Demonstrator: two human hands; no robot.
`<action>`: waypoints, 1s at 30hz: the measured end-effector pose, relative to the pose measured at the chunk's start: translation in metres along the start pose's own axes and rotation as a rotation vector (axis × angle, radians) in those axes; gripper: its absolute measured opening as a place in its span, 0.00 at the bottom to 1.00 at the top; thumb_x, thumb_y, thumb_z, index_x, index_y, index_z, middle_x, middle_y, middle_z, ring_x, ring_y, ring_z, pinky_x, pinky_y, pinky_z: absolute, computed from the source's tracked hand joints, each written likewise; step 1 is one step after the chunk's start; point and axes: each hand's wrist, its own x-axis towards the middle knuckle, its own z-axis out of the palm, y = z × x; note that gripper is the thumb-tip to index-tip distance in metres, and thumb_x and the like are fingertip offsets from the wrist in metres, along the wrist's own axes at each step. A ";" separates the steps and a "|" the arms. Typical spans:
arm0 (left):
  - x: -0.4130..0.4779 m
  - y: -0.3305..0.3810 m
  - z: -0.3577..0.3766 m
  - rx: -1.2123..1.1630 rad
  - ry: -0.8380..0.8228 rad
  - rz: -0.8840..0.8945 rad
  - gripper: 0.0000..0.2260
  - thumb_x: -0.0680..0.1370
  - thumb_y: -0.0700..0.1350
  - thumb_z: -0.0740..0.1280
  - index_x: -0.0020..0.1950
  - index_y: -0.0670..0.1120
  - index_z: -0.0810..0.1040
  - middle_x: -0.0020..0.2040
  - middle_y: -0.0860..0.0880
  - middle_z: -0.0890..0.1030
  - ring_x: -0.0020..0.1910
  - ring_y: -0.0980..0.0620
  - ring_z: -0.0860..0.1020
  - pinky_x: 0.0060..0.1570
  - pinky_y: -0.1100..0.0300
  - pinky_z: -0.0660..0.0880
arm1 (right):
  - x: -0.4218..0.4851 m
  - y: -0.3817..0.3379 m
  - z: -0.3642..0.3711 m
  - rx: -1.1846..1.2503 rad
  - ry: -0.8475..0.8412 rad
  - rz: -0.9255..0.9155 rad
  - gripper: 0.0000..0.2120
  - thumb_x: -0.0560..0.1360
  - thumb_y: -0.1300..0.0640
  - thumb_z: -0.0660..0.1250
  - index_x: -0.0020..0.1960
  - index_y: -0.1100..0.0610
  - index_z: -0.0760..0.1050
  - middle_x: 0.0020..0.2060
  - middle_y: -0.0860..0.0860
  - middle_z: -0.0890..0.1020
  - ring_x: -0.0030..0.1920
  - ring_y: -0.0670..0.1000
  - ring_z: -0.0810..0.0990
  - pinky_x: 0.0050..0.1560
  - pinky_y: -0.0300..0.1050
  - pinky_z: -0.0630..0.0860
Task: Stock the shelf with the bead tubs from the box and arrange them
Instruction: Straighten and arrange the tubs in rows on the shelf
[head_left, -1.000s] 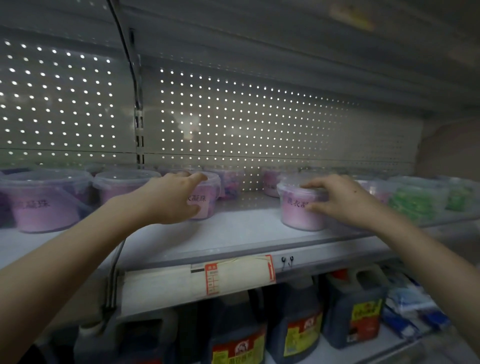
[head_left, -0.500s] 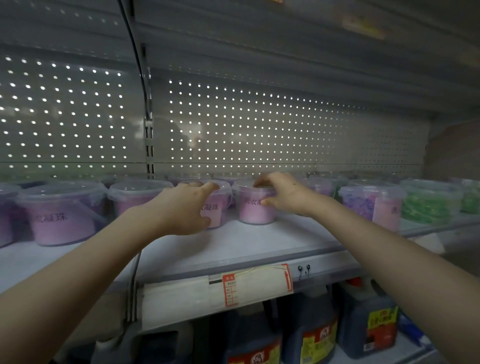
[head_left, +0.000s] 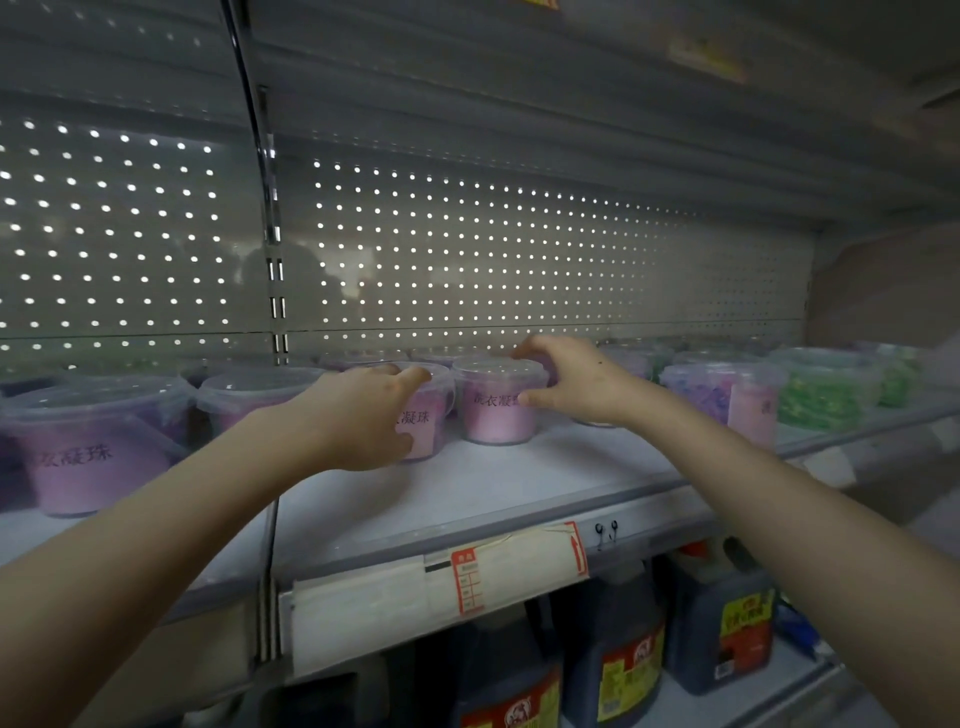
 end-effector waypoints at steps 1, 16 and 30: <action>0.001 0.000 -0.001 0.013 0.012 0.003 0.29 0.76 0.52 0.62 0.74 0.52 0.55 0.68 0.48 0.70 0.63 0.45 0.72 0.52 0.54 0.71 | -0.007 0.004 -0.008 -0.012 0.039 0.011 0.22 0.71 0.55 0.73 0.64 0.53 0.72 0.63 0.49 0.76 0.62 0.49 0.74 0.59 0.41 0.69; -0.003 0.032 -0.004 0.021 0.085 -0.050 0.27 0.78 0.57 0.59 0.73 0.52 0.54 0.71 0.49 0.65 0.67 0.47 0.69 0.64 0.51 0.64 | -0.008 0.054 -0.009 -0.536 -0.074 0.293 0.13 0.75 0.59 0.64 0.59 0.60 0.72 0.60 0.58 0.77 0.59 0.60 0.77 0.47 0.46 0.70; 0.031 0.077 -0.006 -0.168 0.052 -0.099 0.24 0.78 0.53 0.61 0.74 0.54 0.59 0.70 0.52 0.67 0.65 0.49 0.71 0.64 0.52 0.63 | 0.009 0.086 -0.009 -0.363 0.002 0.040 0.15 0.75 0.59 0.67 0.61 0.58 0.74 0.59 0.58 0.77 0.59 0.61 0.75 0.55 0.49 0.73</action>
